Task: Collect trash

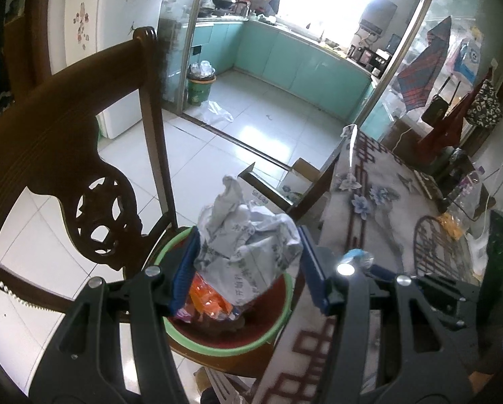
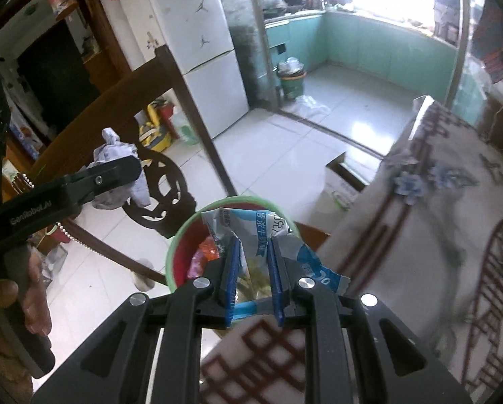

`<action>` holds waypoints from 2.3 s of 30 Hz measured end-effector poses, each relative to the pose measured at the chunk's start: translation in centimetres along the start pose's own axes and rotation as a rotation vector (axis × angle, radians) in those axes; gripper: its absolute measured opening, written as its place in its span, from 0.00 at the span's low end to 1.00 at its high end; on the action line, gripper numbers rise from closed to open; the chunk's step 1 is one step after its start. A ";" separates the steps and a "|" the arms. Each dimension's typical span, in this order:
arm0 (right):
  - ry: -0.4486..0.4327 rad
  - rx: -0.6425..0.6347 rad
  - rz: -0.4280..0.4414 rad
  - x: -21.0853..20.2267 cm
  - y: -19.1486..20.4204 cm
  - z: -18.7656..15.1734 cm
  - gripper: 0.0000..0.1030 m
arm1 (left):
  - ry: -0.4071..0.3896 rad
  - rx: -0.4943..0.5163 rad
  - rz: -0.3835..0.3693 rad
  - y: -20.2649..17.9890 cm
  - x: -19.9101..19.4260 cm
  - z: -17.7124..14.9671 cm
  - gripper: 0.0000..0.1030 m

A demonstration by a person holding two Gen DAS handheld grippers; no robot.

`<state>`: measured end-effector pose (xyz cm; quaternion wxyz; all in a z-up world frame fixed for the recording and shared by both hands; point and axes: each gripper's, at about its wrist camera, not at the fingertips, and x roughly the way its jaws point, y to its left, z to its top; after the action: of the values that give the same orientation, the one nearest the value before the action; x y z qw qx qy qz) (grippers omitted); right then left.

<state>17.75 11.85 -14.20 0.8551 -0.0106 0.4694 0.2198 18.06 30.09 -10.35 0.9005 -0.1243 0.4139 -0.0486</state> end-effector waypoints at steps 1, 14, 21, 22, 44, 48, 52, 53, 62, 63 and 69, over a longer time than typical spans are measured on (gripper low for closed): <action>0.016 0.004 0.007 0.8 0.1 0.3 0.16 | 0.003 0.002 0.001 0.1 0.3 0.2 0.53; 0.064 0.051 0.057 4.4 0.3 1.0 0.29 | 0.037 0.024 0.001 0.7 3.1 1.5 0.53; 0.028 0.077 0.035 3.4 -0.2 0.7 0.66 | 0.012 0.010 0.005 0.7 2.6 1.7 0.76; 0.025 0.080 0.033 3.2 -0.3 0.7 0.66 | 0.009 0.012 0.004 0.6 2.5 1.7 0.78; -0.564 0.012 -0.386 -21.3 -10.4 -9.1 0.93 | -0.313 0.157 -0.060 -18.2 -6.8 -3.4 0.95; -0.661 0.018 -0.504 -24.3 -12.6 -12.0 0.93 | -0.378 0.145 -0.005 -22.9 -8.8 -5.1 0.95; -0.547 0.123 -0.427 -25.4 -16.4 -13.1 0.93 | -0.363 0.122 -0.042 -25.7 -9.8 -6.5 0.95; -0.556 0.161 -0.410 -26.0 -17.5 -13.7 0.93 | -0.357 0.125 -0.034 -26.4 -10.0 -6.8 0.95; -0.570 0.200 -0.419 -28.3 -20.6 -15.6 0.93 | -0.328 0.154 -0.006 -30.1 -10.9 -8.8 0.95; -0.572 0.204 -0.416 -28.5 -20.8 -15.7 0.93 | -0.328 0.158 -0.005 -30.4 -10.9 -8.9 0.95; -0.578 0.206 -0.417 -28.9 -21.1 -16.2 0.93 | -0.327 0.156 0.004 -31.0 -11.0 -9.2 0.95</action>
<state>-0.39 -21.42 -3.86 0.9754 0.0426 0.2160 -0.0137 4.35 0.61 0.13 0.9628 -0.0596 0.2571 -0.0576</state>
